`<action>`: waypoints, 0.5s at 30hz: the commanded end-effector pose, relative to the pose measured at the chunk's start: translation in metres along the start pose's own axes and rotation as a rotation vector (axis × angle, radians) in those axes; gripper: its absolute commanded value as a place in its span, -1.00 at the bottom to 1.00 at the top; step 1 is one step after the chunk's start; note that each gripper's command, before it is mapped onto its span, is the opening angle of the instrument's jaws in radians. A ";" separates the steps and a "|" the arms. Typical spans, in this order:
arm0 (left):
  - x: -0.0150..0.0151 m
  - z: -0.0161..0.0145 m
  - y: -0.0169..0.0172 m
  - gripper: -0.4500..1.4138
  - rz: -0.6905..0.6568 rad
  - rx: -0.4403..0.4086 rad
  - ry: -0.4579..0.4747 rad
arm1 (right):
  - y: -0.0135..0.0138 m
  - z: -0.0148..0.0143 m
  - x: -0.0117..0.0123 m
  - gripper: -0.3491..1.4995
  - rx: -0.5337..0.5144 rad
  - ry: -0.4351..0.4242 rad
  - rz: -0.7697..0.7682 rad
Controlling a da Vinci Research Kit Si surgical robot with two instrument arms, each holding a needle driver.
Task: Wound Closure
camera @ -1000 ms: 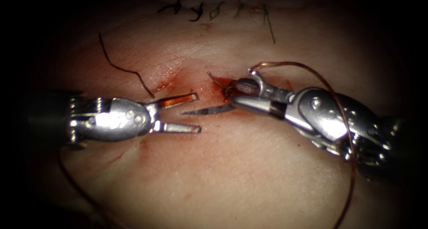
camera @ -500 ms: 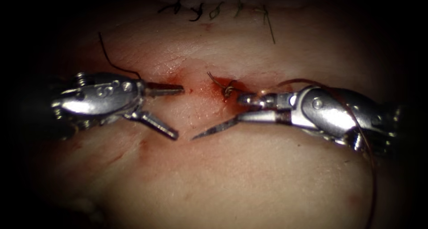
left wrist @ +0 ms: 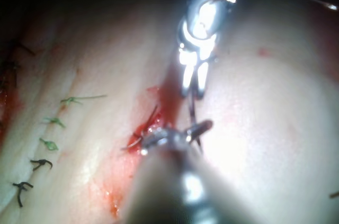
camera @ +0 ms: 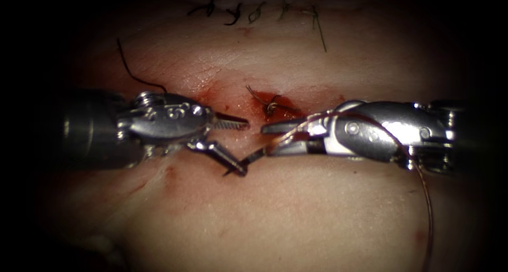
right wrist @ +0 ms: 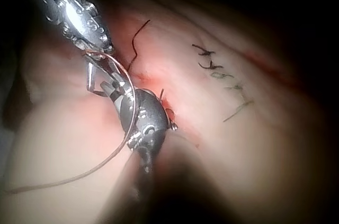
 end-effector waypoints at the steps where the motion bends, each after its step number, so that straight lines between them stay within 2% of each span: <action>1: -0.0002 0.0009 -0.0003 0.33 0.000 -0.005 -0.001 | 0.0001 0.0013 -0.0001 -1.00 0.004 0.002 -0.003; 7: -0.0006 0.0017 -0.0001 0.26 0.020 -0.046 -0.036 | -0.0001 0.0022 0.0004 -1.00 0.025 0.014 -0.033; 10: -0.0011 0.0020 -0.0001 0.10 0.043 -0.070 -0.077 | -0.0004 0.0021 0.0006 -1.00 0.036 0.014 -0.048; 11: -0.0012 0.0020 -0.0002 -0.08 0.049 -0.079 -0.090 | -0.0005 0.0021 0.0007 -1.00 0.040 0.013 -0.055; 13: -0.0013 0.0022 -0.0003 -0.24 0.057 -0.089 -0.095 | -0.0005 0.0022 0.0008 -1.00 0.043 0.017 -0.058; 14: -0.0014 0.0022 -0.0004 -0.68 0.066 -0.103 -0.097 | -0.0006 0.0023 0.0008 -1.00 0.048 0.022 -0.060; 15: -0.0014 0.0022 -0.0004 -0.98 0.070 -0.107 -0.098 | -0.0006 0.0023 0.0008 -1.00 0.048 0.022 -0.061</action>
